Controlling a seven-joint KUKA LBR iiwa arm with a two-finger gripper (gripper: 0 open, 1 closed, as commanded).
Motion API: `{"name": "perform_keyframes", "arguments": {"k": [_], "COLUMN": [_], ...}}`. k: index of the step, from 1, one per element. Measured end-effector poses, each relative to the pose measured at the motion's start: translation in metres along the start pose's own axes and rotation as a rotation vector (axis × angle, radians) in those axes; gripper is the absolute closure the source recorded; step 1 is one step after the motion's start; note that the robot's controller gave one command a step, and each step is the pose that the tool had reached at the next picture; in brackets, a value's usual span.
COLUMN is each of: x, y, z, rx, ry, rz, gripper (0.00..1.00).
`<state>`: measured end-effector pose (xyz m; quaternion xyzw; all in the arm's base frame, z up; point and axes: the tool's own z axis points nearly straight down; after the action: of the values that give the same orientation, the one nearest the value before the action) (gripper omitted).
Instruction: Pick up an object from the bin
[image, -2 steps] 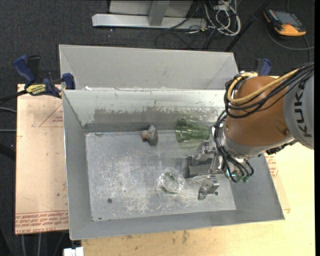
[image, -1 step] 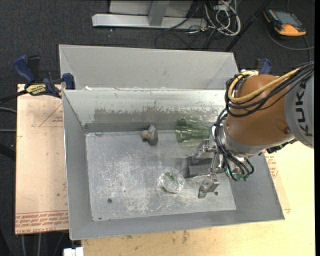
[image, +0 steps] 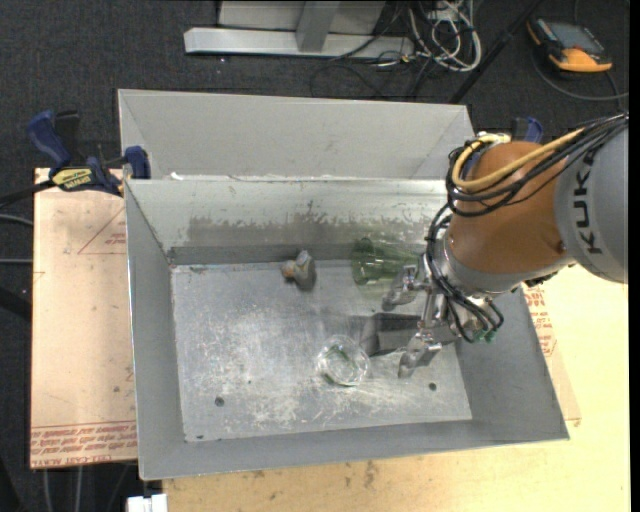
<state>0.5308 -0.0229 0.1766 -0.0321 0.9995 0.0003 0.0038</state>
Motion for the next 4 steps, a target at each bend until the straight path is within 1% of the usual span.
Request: {"name": "perform_keyframes", "arguments": {"k": [1, 2, 3, 4], "x": [-0.0346, -0.0346, -0.0315, -0.0315], "y": [0.0029, 0.0029, 0.0027, 0.0027], "z": [0.0779, 0.078, 0.0752, 0.0751], "rx": [0.001, 0.001, 0.001, 0.001], "ry": [-0.04, -0.04, -0.047, -0.047], "rz": [-0.047, -0.047, -0.046, -0.047], "gripper": [1.0, 1.0, 1.0, 1.0]}}
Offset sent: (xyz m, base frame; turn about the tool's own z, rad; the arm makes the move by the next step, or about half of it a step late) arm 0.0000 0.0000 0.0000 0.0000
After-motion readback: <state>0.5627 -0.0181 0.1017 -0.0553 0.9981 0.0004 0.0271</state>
